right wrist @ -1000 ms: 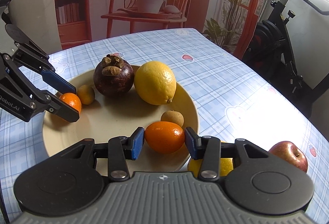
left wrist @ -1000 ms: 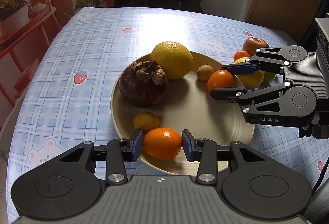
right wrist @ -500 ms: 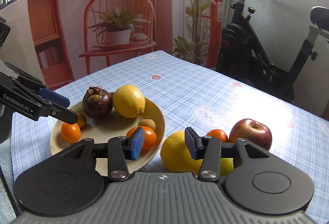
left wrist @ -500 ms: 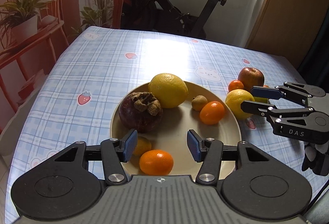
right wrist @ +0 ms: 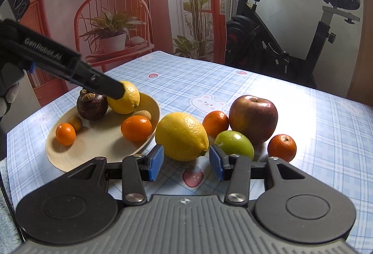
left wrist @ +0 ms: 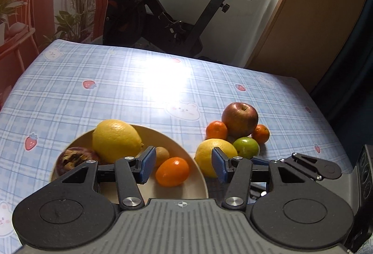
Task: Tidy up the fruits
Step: 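Grasp the yellow lemon in the pile with the left gripper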
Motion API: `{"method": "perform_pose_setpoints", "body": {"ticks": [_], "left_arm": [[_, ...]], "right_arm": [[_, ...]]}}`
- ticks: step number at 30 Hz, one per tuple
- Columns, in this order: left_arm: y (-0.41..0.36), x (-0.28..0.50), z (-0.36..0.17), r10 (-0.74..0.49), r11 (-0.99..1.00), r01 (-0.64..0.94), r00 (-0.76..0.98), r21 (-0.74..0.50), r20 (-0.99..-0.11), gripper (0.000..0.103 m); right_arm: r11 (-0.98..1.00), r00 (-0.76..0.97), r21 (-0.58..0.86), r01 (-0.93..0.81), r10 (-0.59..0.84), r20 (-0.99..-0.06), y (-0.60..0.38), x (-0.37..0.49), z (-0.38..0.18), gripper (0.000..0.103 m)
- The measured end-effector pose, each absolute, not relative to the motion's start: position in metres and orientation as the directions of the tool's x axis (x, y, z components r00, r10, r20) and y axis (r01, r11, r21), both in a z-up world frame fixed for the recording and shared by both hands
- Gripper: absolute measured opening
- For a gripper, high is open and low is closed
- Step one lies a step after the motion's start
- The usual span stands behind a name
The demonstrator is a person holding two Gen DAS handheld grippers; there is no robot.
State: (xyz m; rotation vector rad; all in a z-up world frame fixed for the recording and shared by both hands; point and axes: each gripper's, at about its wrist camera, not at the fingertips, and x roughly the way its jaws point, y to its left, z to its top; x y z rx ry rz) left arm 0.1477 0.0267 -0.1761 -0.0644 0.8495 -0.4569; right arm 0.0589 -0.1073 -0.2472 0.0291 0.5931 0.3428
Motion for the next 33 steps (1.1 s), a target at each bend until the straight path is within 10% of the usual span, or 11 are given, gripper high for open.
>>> {"method": "perform_pose_setpoints", "body": {"ticks": [33], "left_arm": [[-0.018, 0.188, -0.210, -0.498, 0.850, 0.407, 0.413, -0.334, -0.763, 0.041]], "right_arm": [[0.933, 0.739, 0.172, -0.315, 0.355, -0.573, -0.104, 0.082, -0.268, 0.051]]}}
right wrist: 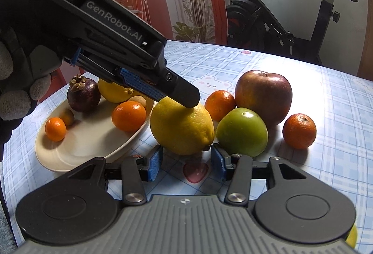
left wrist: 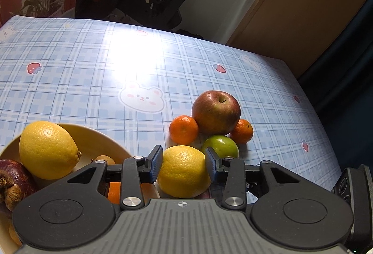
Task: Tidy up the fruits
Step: 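Grasp the yellow lemon in the pile with the left gripper, then carry the lemon onto the plate and open the left gripper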
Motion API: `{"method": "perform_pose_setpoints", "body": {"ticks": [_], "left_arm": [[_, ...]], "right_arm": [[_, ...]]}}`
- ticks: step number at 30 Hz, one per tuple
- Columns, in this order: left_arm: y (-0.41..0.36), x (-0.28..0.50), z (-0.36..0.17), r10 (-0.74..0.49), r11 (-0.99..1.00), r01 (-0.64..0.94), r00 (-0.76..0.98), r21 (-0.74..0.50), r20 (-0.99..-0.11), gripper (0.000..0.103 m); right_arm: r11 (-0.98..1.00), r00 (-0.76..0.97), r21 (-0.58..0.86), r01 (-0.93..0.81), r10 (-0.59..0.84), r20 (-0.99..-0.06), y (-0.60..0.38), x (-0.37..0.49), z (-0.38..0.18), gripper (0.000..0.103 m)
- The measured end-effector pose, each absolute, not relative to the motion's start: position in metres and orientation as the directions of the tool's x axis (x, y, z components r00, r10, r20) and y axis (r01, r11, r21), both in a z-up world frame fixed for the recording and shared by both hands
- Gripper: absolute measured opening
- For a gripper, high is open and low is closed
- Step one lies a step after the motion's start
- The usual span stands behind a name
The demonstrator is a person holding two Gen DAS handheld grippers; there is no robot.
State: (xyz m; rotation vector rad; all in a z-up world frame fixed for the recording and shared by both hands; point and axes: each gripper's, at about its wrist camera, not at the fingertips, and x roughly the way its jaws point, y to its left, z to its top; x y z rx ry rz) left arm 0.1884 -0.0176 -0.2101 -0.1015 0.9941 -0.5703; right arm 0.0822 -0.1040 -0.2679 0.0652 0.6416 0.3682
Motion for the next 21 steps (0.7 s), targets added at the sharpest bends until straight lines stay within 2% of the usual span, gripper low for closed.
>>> {"method": "perform_pose_setpoints", "body": {"ticks": [15, 21], "left_arm": [[-0.044, 0.163, -0.213, -0.539, 0.791, 0.516, 0.330, -0.330, -0.775, 0.042], [-0.043, 0.163, -0.214, -0.535, 0.794, 0.514, 0.335, -0.325, -0.776, 0.042]], "right_arm": [[0.943, 0.732, 0.188, -0.274, 0.332, -0.596, -0.125, 0.042, -0.265, 0.048], [0.943, 0.741, 0.182, -0.279, 0.332, -0.584, -0.125, 0.042, -0.266, 0.050]]}}
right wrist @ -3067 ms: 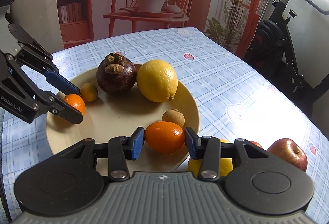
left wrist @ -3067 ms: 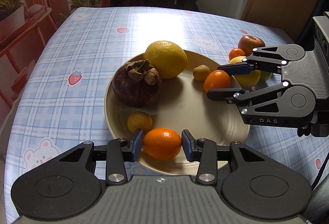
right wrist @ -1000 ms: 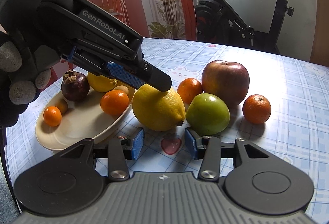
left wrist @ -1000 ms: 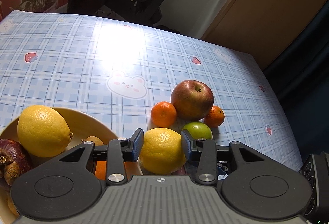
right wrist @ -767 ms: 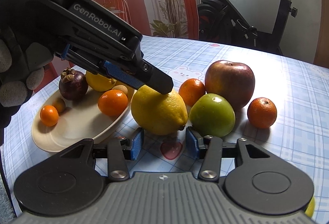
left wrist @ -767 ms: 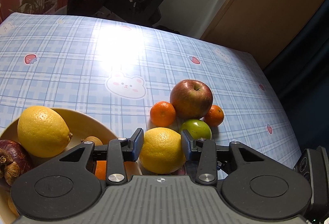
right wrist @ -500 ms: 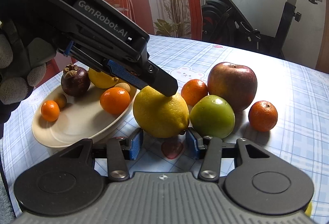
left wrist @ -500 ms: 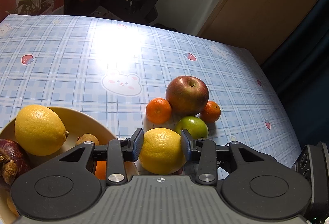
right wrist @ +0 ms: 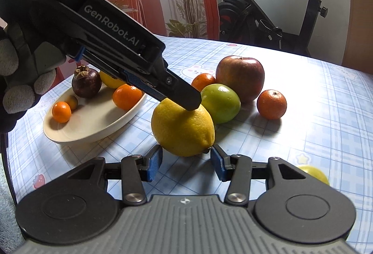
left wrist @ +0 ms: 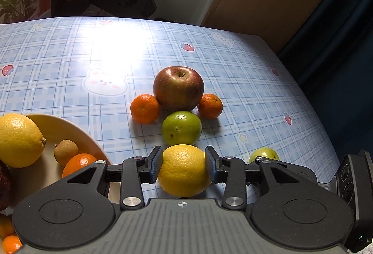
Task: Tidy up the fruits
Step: 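Carry the lemon onto the plate and open the left gripper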
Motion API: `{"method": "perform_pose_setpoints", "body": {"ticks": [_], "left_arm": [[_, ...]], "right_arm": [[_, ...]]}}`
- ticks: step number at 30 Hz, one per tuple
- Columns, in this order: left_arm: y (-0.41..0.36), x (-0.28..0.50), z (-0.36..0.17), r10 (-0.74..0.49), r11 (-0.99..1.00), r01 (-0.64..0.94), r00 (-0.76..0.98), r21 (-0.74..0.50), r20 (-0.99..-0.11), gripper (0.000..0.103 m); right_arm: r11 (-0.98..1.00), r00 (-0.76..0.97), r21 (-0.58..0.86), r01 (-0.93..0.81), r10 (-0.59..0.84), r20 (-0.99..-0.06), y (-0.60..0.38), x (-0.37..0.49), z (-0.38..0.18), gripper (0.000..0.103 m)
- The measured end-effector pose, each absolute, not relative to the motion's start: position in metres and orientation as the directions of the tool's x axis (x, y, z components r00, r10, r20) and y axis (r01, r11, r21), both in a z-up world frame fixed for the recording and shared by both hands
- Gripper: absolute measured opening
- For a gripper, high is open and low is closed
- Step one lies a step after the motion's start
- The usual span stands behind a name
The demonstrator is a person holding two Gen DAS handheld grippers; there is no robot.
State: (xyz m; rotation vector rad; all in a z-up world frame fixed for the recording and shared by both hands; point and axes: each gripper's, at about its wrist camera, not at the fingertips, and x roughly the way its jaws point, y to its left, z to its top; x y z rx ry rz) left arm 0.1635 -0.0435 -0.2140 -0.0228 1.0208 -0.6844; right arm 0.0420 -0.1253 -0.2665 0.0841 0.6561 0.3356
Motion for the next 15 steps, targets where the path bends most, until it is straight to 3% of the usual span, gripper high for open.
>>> {"method": "perform_pose_setpoints", "body": {"ticks": [15], "left_arm": [[-0.004, 0.149, -0.178, -0.537, 0.809, 0.497, 0.404, -0.315, -0.741, 0.042]], "right_arm": [[0.916, 0.740, 0.165, -0.366, 0.394, -0.545, -0.103, 0.045, -0.235, 0.049]]}}
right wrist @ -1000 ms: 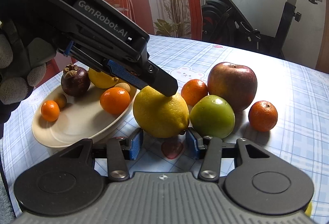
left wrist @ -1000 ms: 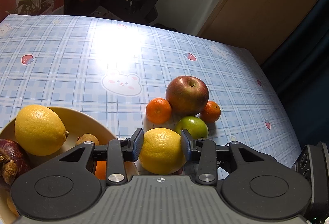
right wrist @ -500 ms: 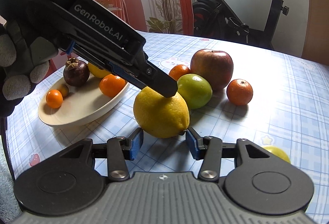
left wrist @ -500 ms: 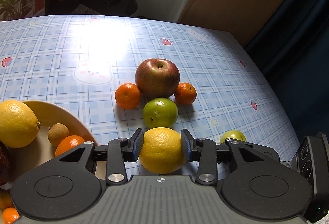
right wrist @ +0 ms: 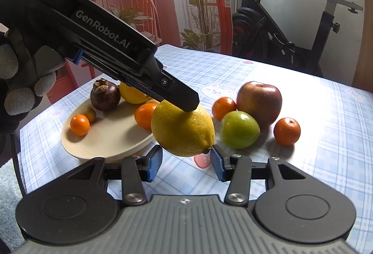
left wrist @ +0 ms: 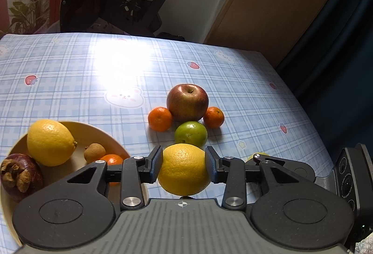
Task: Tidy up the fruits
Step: 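Carry the lemon onto the plate and open the left gripper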
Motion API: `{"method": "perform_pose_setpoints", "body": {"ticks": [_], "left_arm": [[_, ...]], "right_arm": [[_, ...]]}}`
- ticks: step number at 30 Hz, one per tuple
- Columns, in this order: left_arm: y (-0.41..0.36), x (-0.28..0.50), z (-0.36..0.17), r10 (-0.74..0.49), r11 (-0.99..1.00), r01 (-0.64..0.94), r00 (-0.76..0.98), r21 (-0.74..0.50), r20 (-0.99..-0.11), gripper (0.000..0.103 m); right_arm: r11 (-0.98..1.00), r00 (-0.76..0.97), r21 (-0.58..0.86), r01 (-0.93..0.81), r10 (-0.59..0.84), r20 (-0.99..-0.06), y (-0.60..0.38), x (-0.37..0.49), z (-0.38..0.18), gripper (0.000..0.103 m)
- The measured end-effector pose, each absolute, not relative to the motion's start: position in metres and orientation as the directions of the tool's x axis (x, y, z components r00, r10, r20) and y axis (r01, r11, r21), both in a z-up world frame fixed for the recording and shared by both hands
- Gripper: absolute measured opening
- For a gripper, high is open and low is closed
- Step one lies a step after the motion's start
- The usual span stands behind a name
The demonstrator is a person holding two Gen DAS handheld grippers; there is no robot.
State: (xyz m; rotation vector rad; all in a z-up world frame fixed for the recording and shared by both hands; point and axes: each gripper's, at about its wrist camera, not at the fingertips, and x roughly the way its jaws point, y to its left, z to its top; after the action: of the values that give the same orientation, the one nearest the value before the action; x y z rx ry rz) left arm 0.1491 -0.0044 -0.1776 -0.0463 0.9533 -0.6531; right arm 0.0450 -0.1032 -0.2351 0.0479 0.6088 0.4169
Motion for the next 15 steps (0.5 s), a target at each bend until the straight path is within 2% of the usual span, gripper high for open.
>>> {"method": "perform_pose_setpoints", "body": {"ticks": [7, 15], "left_arm": [[0.046, 0.144, -0.162, -0.488, 0.852, 0.436, 0.456, -0.292, -0.744, 0.042], [0.081, 0.148, -0.179, -0.439, 0.888, 0.358, 0.464, -0.290, -0.770, 0.042]], "right_arm": [[0.871, 0.691, 0.148, -0.469, 0.466, -0.553, -0.056, 0.062, -0.223, 0.049], [0.831, 0.610, 0.149, -0.536, 0.503, -0.613, -0.017, 0.084, -0.239, 0.048]]}}
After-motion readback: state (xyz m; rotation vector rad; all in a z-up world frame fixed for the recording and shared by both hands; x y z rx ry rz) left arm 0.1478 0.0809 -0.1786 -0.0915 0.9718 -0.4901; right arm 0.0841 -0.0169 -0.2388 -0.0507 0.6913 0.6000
